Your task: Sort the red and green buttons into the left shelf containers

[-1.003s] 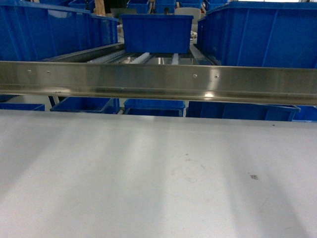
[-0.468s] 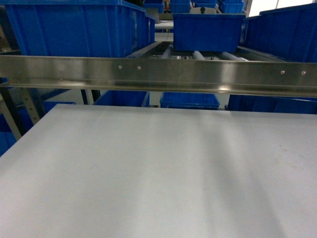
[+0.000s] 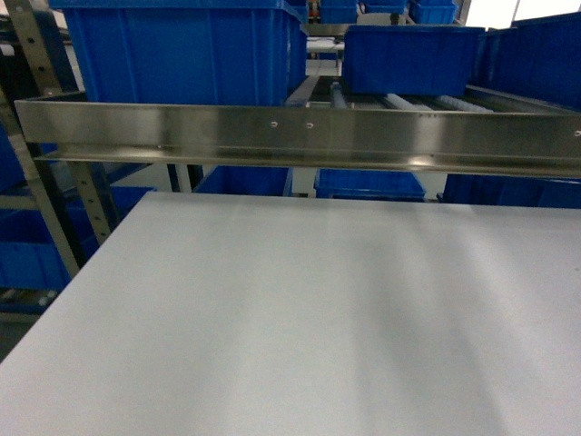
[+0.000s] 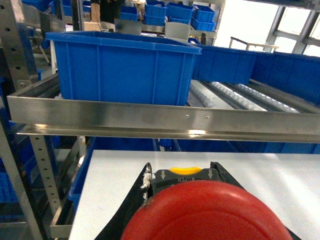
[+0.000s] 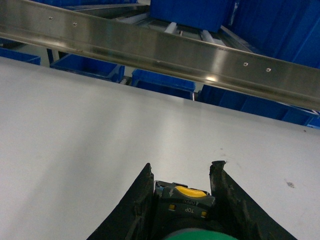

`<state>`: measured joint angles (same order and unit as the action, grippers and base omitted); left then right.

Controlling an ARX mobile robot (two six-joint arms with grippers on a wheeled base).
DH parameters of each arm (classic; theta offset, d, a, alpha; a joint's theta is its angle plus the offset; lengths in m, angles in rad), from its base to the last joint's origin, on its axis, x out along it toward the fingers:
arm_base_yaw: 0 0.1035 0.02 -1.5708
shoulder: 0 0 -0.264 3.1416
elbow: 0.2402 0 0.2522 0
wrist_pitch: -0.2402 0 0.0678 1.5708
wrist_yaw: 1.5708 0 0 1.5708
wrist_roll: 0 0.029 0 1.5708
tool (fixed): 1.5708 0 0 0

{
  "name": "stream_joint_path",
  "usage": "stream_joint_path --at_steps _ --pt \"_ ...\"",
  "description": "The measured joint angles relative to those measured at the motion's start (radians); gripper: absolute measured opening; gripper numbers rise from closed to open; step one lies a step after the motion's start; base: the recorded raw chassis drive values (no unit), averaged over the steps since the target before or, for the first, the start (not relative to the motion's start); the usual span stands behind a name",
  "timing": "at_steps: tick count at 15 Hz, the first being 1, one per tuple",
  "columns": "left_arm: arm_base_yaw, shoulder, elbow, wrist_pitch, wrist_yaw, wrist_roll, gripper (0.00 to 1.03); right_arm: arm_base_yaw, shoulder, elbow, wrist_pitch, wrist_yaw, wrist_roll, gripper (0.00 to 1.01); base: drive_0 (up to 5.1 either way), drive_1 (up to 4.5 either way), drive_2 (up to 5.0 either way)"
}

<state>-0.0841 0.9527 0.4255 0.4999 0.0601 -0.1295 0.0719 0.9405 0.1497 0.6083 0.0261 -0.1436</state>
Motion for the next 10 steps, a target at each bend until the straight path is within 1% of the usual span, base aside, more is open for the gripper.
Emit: stream_joint_path --at_steps 10 --pt "0.0 0.0 0.0 0.001 0.0 -0.001 0.26 0.0 -0.001 0.0 0.0 0.0 0.0 0.29 -5.0 2.49 2.5"
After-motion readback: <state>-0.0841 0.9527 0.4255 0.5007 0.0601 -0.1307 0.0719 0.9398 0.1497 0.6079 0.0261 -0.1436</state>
